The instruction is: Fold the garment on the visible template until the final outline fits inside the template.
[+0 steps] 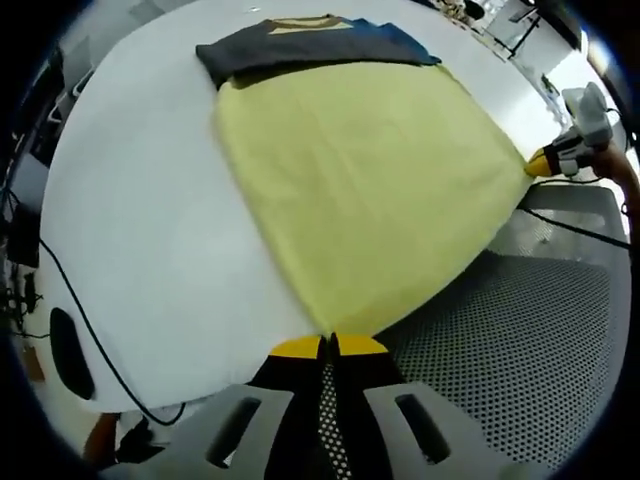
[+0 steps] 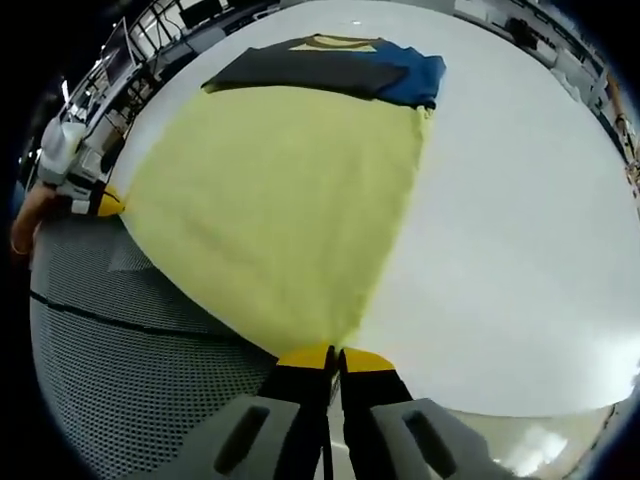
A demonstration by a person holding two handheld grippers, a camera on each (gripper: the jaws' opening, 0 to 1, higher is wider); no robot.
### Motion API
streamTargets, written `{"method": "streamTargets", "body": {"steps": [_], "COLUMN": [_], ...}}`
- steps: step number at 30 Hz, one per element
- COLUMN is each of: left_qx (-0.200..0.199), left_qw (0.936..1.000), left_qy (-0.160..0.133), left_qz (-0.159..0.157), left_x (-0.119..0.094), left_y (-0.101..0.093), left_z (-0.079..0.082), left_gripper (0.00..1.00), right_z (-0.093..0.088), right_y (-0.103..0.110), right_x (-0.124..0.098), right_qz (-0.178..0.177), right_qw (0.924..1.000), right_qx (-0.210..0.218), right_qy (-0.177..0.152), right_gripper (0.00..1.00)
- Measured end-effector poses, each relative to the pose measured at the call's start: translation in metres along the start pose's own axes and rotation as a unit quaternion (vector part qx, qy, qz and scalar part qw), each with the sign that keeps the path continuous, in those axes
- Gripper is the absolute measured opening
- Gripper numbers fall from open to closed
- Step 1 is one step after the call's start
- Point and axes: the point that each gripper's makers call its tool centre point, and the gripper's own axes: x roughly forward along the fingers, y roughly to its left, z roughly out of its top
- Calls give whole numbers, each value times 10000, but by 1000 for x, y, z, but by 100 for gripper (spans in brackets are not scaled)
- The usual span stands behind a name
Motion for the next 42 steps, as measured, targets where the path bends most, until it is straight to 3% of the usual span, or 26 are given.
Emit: {"method": "streamTargets", "body": {"steps": [5,6,7,11,16,20,23,26,30,35,37,42], "left_qx": [30,12,-56,-799,-742,-796,-900,-1088,-1205,-1200,-966,-1009], "left_qw": [10000,9999,9997,9916,9894,9847,9785,9683,9559,9488,9492,9400], "left_qy": [10,-72,-124,-774,-1125,-1463,-1793,-2205,-2658,-2902,-2993,-3258], "left_qz": [-45,-136,-184,-667,-544,-512,-469,-448,-342,-348,-91,-65], "left_x": [-8,-12,-12,-26,-43,-54,-64,-73,-86,-94,-97,-99], "left_y": [-3,-4,-4,0,20,24,28,34,47,54,63,73], "left_z": [2,6,9,38,62,83,102,121,144,166,178,203], "left_gripper": [4,4,4,4,4,4,4,4,4,4,4,4], "right_z": [4,16,19,44,77,100,113,124,152,178,191,214], "right_y": [0,-2,-2,-4,-15,-20,-24,-29,-41,-51,-53,-65], "right_x": [-8,-12,-14,-31,-52,-66,-71,-75,-81,-86,-87,-86], "right_qz": [105,107,105,202,135,172,127,132,155,249,322,310], "right_qw": [9998,9991,9989,9949,9886,9831,9814,9799,9717,9629,9592,9529], "right_qx": [89,-9,-33,106,193,92,-31,9,239,433,458,623], "right_qy": [-116,-404,-461,-985,-1487,-1822,-1914,-1990,-2345,-2652,-2771,-2951], "right_gripper": [0,0,0,0,0,0,0,0,0,0,0,0]}}
